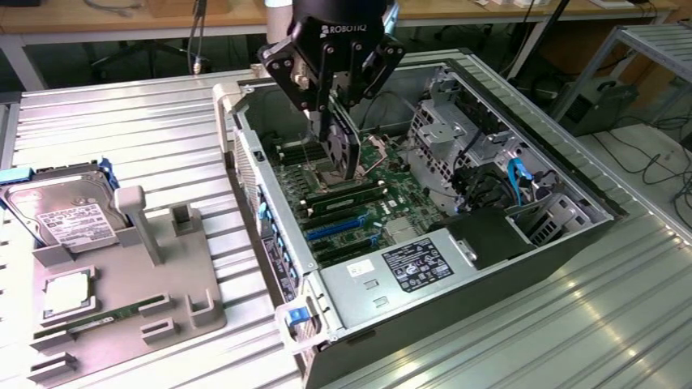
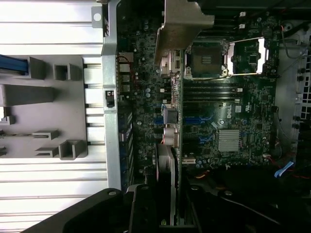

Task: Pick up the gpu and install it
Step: 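Pick up the gpu and move the gpu toward the slot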

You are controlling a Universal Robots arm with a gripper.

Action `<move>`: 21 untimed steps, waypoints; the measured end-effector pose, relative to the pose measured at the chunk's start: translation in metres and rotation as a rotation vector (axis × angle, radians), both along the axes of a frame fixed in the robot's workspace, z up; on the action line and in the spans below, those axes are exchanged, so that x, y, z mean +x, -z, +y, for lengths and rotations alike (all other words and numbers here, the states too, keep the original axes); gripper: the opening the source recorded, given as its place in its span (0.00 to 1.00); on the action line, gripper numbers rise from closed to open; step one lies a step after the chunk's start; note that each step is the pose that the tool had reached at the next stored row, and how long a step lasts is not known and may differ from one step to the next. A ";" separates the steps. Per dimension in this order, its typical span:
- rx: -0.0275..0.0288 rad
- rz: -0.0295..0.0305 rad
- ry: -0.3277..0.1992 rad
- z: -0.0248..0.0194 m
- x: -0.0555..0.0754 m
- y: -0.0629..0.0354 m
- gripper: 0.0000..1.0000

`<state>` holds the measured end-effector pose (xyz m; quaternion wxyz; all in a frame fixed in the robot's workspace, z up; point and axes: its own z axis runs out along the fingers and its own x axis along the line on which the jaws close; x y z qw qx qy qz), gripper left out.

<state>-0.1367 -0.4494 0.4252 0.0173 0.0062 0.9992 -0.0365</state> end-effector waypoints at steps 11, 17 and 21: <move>-0.0001 -0.0020 0.000 0.0000 0.017 0.0027 0.27; -0.0001 -0.0024 0.000 0.0000 0.023 0.0037 0.27; -0.0001 -0.0025 0.000 0.0000 0.043 0.0051 0.27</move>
